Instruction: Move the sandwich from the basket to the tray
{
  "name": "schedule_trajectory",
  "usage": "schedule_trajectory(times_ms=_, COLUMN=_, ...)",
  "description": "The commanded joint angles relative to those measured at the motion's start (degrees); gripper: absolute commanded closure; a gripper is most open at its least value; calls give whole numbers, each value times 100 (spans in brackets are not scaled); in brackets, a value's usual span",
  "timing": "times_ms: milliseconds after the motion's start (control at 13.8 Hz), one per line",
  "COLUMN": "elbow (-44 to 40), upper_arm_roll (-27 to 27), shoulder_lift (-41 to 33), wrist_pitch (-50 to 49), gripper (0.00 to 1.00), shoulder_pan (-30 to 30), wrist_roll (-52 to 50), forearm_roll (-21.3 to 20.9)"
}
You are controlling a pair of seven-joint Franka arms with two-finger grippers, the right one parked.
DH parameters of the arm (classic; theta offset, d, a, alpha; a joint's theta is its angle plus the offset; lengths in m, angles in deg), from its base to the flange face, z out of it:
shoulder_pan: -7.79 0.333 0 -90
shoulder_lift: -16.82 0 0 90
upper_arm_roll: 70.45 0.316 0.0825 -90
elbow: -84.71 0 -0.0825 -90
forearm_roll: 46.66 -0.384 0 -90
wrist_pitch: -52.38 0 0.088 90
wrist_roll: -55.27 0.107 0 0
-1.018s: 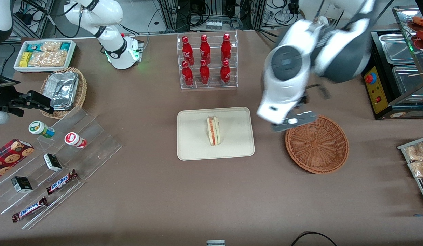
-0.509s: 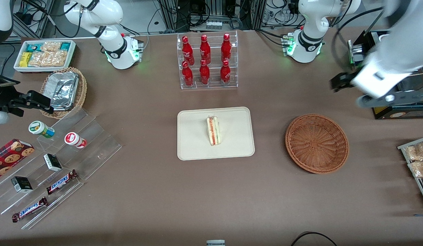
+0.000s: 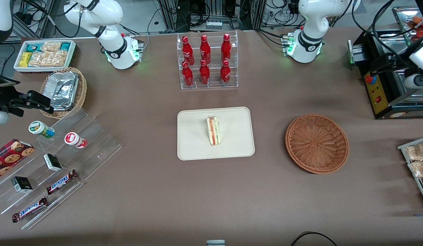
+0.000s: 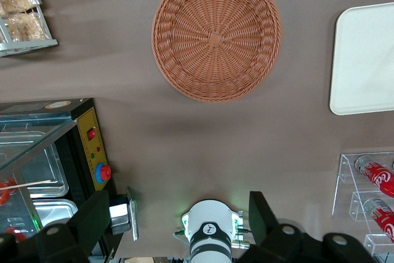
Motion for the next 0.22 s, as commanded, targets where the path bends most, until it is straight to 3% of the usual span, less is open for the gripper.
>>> schedule_trajectory(times_ms=0, elbow=-73, upper_arm_roll=64, shoulder_lift=131, wrist_pitch=2, gripper=0, shoulder_pan=-210, wrist_roll=20, forearm_roll=3)
schedule_trajectory(times_ms=145, elbow=-153, upper_arm_roll=64, shoulder_lift=254, wrist_pitch=2, gripper=0, shoulder_pan=-201, wrist_roll=20, forearm_roll=-15)
